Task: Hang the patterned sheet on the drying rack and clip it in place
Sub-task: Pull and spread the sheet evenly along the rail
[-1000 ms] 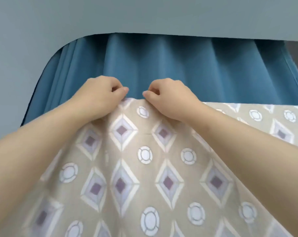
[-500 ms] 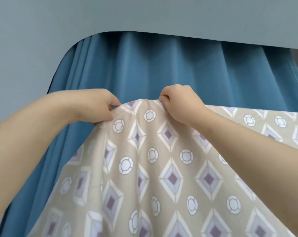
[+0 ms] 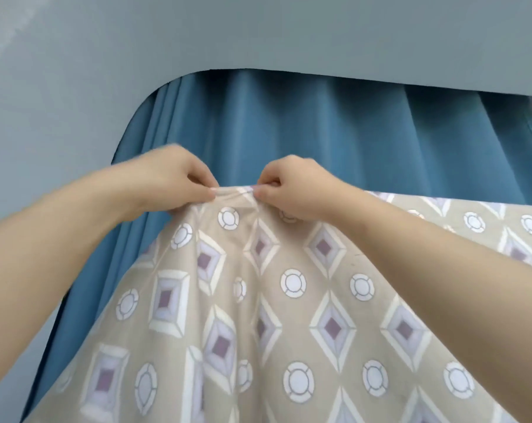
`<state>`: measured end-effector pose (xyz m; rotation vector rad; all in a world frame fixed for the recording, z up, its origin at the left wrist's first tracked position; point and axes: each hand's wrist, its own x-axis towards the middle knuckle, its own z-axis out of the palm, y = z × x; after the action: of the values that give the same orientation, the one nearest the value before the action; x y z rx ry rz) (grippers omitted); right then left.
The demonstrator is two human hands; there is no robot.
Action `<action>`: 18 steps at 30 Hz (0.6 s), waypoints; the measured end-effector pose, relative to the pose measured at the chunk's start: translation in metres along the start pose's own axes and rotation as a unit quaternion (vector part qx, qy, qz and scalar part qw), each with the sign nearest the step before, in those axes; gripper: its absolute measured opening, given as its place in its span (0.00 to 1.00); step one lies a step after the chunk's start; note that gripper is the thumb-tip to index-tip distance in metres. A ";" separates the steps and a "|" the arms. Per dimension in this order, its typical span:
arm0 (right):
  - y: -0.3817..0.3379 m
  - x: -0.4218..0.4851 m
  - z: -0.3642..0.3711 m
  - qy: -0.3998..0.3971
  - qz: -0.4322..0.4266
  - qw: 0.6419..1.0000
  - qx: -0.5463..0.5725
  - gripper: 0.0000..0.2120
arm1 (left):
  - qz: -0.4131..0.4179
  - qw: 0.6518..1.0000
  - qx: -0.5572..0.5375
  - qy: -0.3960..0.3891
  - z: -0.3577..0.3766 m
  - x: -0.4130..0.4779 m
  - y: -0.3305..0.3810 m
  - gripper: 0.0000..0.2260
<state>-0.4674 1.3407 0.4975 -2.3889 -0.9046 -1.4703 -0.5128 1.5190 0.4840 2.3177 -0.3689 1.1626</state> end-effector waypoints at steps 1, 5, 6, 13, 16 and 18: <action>0.002 -0.002 0.005 0.002 -0.007 1.000 0.007 0.09 | -0.009 0.999 0.007 -0.036 0.006 -0.005 -0.003 0.03; 0.009 -0.004 0.012 0.044 -0.017 0.997 0.065 0.04 | -0.028 0.999 0.012 -0.044 0.010 -0.010 -0.008 0.07; 0.009 -0.004 0.013 0.055 -0.017 0.995 0.080 0.06 | -0.021 1.000 0.014 -0.018 0.006 -0.008 -0.008 0.08; 0.000 0.001 0.014 0.136 -0.022 0.990 0.033 0.07 | 0.043 0.983 0.046 0.171 0.011 -0.003 -0.009 0.08; -0.004 -0.002 0.021 0.100 -0.017 0.994 0.027 0.09 | 0.011 0.995 -0.017 0.096 0.016 -0.012 -0.018 0.08; -0.005 -0.006 0.025 0.071 -0.020 0.997 0.005 0.10 | -0.001 0.997 -0.033 0.076 0.018 -0.016 -0.024 0.07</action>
<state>-0.4535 1.3534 0.4797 -2.2374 -0.9292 -1.6227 -0.4997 1.5295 0.4544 2.1567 -0.3441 1.2975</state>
